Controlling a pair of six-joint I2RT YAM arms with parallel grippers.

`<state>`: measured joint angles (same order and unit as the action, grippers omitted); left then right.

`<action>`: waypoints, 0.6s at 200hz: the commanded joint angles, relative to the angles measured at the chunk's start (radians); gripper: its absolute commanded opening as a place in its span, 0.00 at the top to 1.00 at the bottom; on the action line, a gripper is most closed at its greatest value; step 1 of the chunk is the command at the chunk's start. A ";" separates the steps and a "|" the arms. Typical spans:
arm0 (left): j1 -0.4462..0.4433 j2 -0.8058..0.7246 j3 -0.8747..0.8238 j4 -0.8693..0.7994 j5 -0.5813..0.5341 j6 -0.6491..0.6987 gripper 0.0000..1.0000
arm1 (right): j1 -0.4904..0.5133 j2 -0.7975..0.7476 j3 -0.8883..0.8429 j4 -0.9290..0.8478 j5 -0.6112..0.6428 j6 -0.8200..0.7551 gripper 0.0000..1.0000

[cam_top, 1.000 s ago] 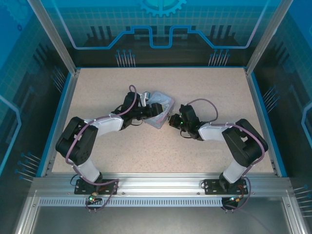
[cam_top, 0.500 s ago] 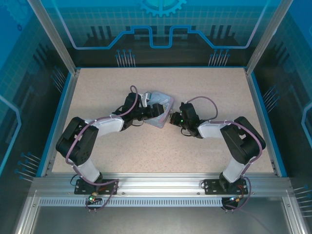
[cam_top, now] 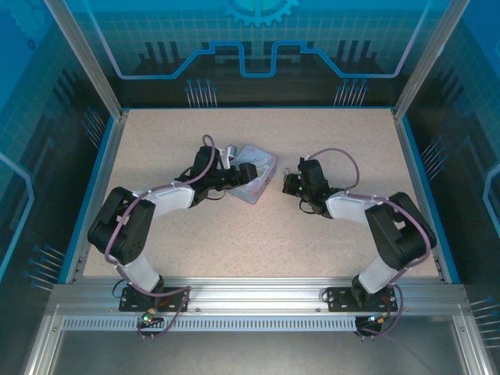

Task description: Unlock a padlock with a key

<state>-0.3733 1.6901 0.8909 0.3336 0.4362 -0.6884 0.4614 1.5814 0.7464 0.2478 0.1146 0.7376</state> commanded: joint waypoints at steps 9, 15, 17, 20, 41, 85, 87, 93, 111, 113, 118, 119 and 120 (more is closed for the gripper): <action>0.107 0.027 0.028 -0.196 -0.019 0.094 0.29 | -0.006 -0.163 0.003 -0.222 -0.123 -0.141 1.00; 0.123 0.035 0.040 -0.200 -0.012 0.102 0.29 | -0.004 -0.187 0.004 -0.264 -0.156 -0.151 1.00; 0.128 0.037 0.046 -0.201 -0.009 0.104 0.29 | -0.001 -0.196 0.004 -0.278 -0.168 -0.154 1.00; 0.137 0.042 0.051 -0.203 -0.007 0.107 0.29 | 0.002 -0.207 0.004 -0.298 -0.184 -0.157 1.00; 0.177 0.075 0.112 -0.231 0.013 0.128 0.28 | 0.040 -0.260 0.010 -0.428 -0.294 -0.170 1.00; 0.200 0.002 0.182 -0.234 0.060 0.160 0.21 | 0.159 -0.226 0.006 -0.487 -0.405 -0.071 1.00; 0.201 -0.004 0.183 -0.234 0.062 0.161 0.20 | 0.162 -0.222 0.003 -0.480 -0.407 -0.062 1.00; 0.204 -0.031 0.185 -0.240 0.067 0.161 0.18 | 0.169 -0.206 -0.004 -0.461 -0.411 -0.039 1.00; 0.220 -0.131 0.158 -0.246 0.056 0.154 0.12 | 0.175 -0.154 -0.027 -0.376 -0.432 0.031 1.00; 0.222 -0.143 0.153 -0.246 0.053 0.152 0.12 | 0.175 -0.148 -0.029 -0.366 -0.434 0.037 1.00; 0.229 -0.171 0.139 -0.247 0.044 0.149 0.11 | 0.175 -0.130 -0.031 -0.348 -0.438 0.051 1.00; 0.230 -0.178 0.135 -0.247 0.043 0.148 0.10 | 0.174 -0.126 -0.031 -0.345 -0.439 0.053 1.00; 0.231 -0.186 0.133 -0.248 0.042 0.147 0.10 | 0.175 -0.124 -0.032 -0.341 -0.440 0.054 1.00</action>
<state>-0.1734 1.6657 1.0389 0.1047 0.4679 -0.5652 0.6296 1.3945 0.7418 -0.1631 -0.2661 0.6907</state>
